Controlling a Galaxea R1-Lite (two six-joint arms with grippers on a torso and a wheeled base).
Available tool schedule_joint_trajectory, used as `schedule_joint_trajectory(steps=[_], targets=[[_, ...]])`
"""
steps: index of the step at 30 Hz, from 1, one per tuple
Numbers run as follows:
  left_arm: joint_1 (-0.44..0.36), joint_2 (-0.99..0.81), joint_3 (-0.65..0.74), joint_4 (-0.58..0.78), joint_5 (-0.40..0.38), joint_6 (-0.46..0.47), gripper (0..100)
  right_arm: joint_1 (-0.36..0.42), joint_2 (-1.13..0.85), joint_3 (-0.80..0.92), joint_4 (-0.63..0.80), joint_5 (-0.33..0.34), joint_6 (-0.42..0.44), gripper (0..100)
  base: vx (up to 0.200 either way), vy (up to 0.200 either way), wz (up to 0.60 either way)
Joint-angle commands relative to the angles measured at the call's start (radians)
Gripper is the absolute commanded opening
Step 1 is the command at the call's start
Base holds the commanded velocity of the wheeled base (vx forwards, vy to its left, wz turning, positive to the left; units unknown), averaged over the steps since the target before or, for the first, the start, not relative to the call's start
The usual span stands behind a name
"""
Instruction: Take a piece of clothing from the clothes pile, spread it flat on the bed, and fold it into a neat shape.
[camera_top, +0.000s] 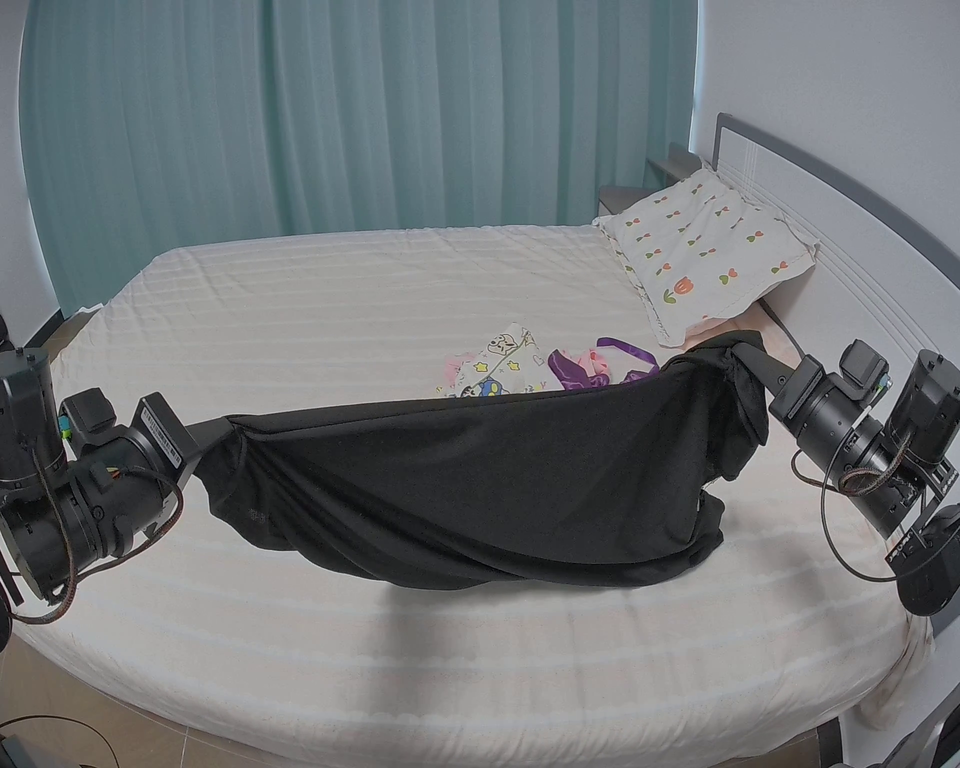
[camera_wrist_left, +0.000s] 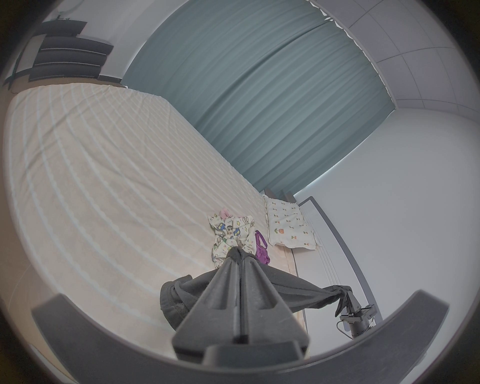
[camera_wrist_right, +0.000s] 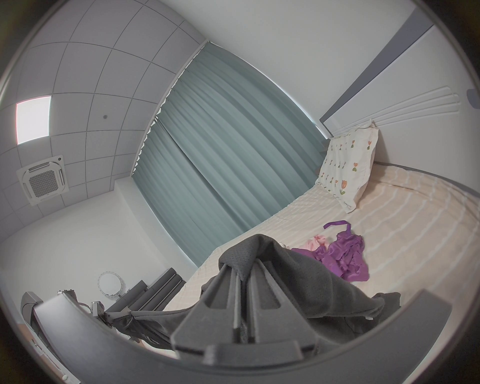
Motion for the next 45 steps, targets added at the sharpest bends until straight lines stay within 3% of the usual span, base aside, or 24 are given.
schedule_joint_trajectory(steps=[1, 9, 45], targets=[[0.007, -0.006, -0.011, 0.0, 0.001, 0.0, 0, 0.011, -0.005, -0.007, -0.003, 0.001, 0.0, 0, 0.0, 0.2, 0.0], [0.03, -0.009, -0.033, 0.003, 0.001, 0.001, 0, 0.05, -0.033, -0.022, 0.001, 0.001, -0.001, 0, 0.0, 0.2, 0.0], [0.033, 0.0, -0.102, 0.044, 0.002, 0.004, 0, 0.049, -0.03, -0.064, -0.002, 0.012, 0.0, 0, 0.0, 0.2, 0.0]])
